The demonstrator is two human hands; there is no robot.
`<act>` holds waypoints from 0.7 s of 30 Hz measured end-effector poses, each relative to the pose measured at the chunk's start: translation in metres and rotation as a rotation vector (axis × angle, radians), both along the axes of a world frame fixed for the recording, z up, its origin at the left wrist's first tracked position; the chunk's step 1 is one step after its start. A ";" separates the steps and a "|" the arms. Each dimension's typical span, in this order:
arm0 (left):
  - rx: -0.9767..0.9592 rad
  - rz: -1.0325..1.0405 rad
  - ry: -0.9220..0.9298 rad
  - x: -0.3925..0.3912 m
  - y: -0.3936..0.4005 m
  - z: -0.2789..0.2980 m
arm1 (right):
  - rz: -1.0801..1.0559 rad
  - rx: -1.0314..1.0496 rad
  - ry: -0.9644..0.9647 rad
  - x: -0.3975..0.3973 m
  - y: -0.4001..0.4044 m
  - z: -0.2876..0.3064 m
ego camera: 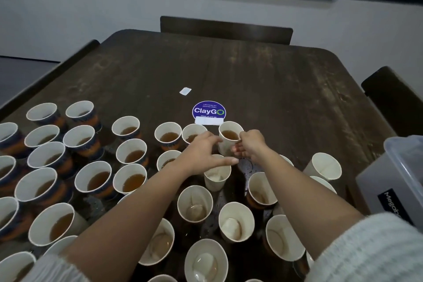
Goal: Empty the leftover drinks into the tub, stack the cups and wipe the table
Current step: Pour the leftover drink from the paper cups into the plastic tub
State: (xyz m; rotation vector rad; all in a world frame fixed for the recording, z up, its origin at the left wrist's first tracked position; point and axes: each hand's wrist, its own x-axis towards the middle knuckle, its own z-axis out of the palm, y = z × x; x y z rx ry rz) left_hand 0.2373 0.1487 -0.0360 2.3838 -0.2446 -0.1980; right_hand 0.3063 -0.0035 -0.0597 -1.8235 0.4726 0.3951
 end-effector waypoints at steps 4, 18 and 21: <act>-0.037 0.149 -0.073 0.001 -0.006 0.011 | 0.047 0.064 -0.043 -0.015 -0.020 0.031; -0.418 0.130 -0.128 -0.042 -0.124 0.062 | 0.114 0.216 -0.258 -0.115 -0.130 0.155; -0.481 0.128 -0.141 -0.057 -0.161 0.078 | 0.227 0.188 -0.372 -0.140 -0.174 0.159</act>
